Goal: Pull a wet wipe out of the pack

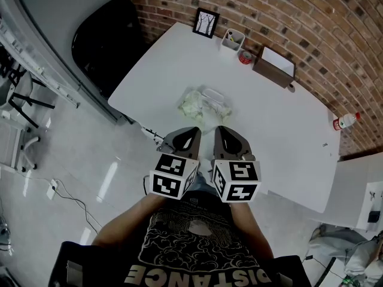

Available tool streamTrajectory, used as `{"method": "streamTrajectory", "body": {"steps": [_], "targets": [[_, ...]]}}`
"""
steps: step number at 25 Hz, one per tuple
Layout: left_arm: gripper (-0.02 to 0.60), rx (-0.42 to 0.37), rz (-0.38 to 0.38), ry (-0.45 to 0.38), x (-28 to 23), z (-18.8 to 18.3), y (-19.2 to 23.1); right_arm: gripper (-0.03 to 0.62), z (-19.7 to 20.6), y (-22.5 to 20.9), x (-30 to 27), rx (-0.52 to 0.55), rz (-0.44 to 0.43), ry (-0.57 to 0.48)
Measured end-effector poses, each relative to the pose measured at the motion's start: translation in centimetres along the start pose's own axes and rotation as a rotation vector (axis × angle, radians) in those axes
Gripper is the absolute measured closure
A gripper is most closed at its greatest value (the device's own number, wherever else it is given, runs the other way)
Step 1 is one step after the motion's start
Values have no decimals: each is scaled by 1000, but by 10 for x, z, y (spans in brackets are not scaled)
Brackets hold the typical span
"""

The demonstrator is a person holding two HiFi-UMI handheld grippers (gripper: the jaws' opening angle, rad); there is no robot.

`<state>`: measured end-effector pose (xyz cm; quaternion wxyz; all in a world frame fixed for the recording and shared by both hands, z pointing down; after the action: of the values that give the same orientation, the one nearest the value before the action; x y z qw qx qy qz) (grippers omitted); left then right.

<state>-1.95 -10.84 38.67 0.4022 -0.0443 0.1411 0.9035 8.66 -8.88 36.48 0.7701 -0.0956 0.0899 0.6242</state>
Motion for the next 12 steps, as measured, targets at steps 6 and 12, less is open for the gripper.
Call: {"method": "streamTrajectory", "body": {"steps": [6,12], "targets": [[569,-3,-2,-22,12,-2,-7,577,-1,7,15,15,-1,-11],[569,-4,3,-35,22,-2,-14,577,-1,14,31,29,-1,-17]]}}
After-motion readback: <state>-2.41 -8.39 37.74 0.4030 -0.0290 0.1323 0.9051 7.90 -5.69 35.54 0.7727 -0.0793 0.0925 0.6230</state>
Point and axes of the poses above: the fingertips, and each gripper's own axes: x backward along the fingers, y to its left, z out of its underside, the point moved 6 cm from there along x, backward along the fingers, and after that the axes turned 10 degrees about -y, right-handed, at the moved point
